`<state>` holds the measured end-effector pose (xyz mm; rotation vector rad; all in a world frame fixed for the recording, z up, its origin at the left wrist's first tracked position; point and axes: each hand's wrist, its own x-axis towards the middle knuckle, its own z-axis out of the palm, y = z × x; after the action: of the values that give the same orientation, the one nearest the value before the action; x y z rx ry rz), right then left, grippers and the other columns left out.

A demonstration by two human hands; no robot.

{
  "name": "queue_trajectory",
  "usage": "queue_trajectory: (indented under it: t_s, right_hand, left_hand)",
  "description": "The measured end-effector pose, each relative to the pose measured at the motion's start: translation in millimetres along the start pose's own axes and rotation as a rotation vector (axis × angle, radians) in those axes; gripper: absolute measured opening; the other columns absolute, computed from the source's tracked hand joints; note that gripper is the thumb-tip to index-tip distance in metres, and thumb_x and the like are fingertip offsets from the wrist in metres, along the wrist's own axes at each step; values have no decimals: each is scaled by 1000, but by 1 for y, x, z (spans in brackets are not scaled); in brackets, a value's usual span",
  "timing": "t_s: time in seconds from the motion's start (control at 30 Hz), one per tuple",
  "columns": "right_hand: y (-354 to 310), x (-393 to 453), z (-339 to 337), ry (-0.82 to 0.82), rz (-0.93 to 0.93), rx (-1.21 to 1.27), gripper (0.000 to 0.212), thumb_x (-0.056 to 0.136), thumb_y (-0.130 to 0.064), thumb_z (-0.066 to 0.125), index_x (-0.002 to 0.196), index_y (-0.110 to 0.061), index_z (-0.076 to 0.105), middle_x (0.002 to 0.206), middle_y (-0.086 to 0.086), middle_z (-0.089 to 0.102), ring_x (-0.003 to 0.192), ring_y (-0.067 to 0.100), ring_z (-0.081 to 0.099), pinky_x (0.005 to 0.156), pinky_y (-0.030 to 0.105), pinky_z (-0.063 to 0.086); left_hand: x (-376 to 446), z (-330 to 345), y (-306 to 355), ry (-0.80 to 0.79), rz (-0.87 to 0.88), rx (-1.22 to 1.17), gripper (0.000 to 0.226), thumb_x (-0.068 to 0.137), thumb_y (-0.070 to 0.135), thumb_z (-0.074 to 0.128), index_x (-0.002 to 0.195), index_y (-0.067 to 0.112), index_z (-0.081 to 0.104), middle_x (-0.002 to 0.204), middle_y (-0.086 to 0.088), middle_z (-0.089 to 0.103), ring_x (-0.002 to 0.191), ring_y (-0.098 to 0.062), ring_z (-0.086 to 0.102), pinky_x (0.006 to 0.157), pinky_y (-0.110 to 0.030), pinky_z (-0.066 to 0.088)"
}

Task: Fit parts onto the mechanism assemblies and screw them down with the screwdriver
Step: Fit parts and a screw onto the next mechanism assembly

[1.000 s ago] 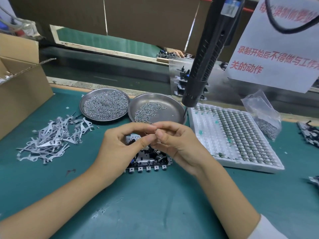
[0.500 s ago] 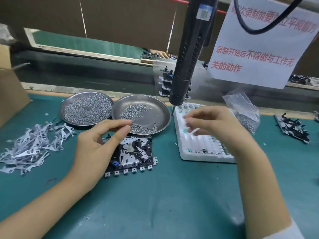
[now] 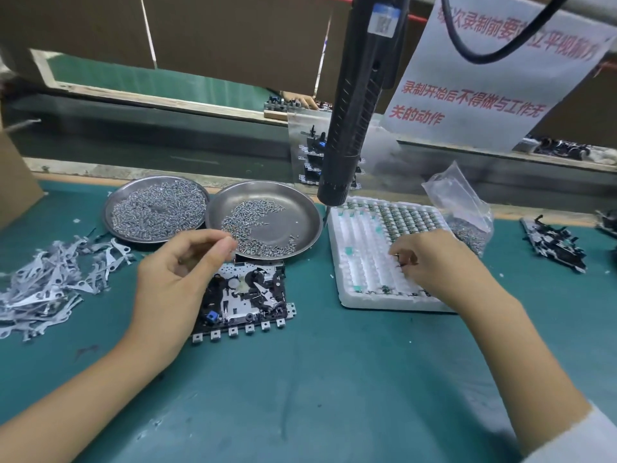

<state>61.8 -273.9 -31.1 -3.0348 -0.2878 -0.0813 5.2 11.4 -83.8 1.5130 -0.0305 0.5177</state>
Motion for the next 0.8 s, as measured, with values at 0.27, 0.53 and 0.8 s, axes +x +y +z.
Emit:
queue_trajectory:
  t_s: [0.27,0.53,0.8]
  right_hand:
    - [-5,-8,0,69,-17,-162,24,81,2,51,73,-16,66,79,3,62,86,32,55,58,29,29]
    - [-56,-19,-11,-39,-128,923,21,77,4,72,69,-15,69,93,-2,69,67,9,66,59,22,54]
    - [-114,-11,42,-84,-69,1516,15,80,1,71,89,-10,74,83,10,74,75,16,70,72,20,54]
  left_hand:
    - [-1,-1,-3,-13,-12,2,11,77,21,67,87,22,70,81,11,72,76,0,64,72,-10,49]
    - [-4,2,0,-52,-45,0,18,70,20,71,87,25,73,84,12,74,77,1,67,70,-9,49]
    - [-9,2,2,-131,-16,75,16,73,23,70,88,26,73,88,10,73,80,0,66,72,-10,48]
